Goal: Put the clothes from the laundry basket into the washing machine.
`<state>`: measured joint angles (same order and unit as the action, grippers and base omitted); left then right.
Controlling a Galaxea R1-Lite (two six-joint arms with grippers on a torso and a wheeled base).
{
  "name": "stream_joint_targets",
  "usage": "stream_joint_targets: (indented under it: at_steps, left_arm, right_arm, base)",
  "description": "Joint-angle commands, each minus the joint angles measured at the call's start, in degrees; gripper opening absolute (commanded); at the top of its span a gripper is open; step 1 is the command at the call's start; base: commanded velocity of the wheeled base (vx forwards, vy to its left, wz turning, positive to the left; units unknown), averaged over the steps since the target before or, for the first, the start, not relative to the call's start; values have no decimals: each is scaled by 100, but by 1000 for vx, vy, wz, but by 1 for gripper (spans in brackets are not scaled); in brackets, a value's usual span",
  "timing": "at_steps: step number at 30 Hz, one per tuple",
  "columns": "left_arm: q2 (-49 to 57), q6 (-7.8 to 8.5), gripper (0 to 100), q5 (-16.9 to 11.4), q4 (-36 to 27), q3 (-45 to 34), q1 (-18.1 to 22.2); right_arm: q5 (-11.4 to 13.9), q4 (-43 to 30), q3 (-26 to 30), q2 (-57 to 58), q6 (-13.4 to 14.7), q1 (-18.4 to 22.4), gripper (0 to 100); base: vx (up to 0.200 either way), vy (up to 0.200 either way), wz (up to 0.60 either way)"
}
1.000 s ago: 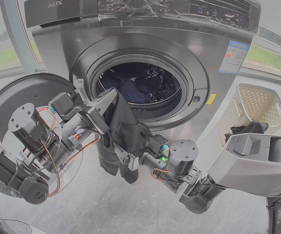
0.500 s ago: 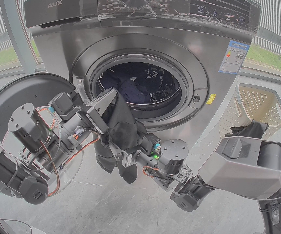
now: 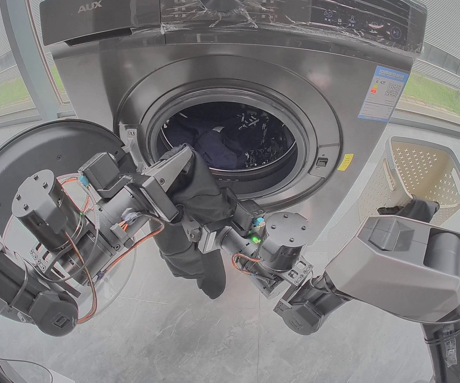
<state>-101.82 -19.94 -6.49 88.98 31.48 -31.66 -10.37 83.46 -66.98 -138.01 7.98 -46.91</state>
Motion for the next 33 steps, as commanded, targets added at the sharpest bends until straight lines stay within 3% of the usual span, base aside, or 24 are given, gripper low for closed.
stream_joint_targets:
  at_steps: [1, 8, 12, 24, 29, 33]
  left_arm:
    - [39, -18, 0, -11, 23, 8, 28]
    - [39, -27, 0, -28, 23, 34, 46]
    - [57, -27, 0, -28, 23, 34, 46]
    - [109, -27, 0, -37, 23, 25, 19]
    - [101, -36, 0, -28, 23, 52, 19]
    - [101, -36, 0, -28, 23, 60, 19]
  right_arm:
    - [-88, 4, 27, 64, 28, 173, 100]
    - [-114, -5, 484, 486, 54, 1000, 100]
    - [-114, -14, 712, 617, 54, 1158, 100]
    - [-114, -22, 923, 521, 54, 1070, 100]
    - [-79, 13, 1468, 573, 36, 736, 100]
    - [-79, 13, 1538, 591, 19, 472, 100]
  base:
    - [0, 0, 0]
    - [0, 0, 0]
    - [0, 0, 0]
    - [0, 0, 0]
    - [0, 0, 0]
    - [0, 0, 0]
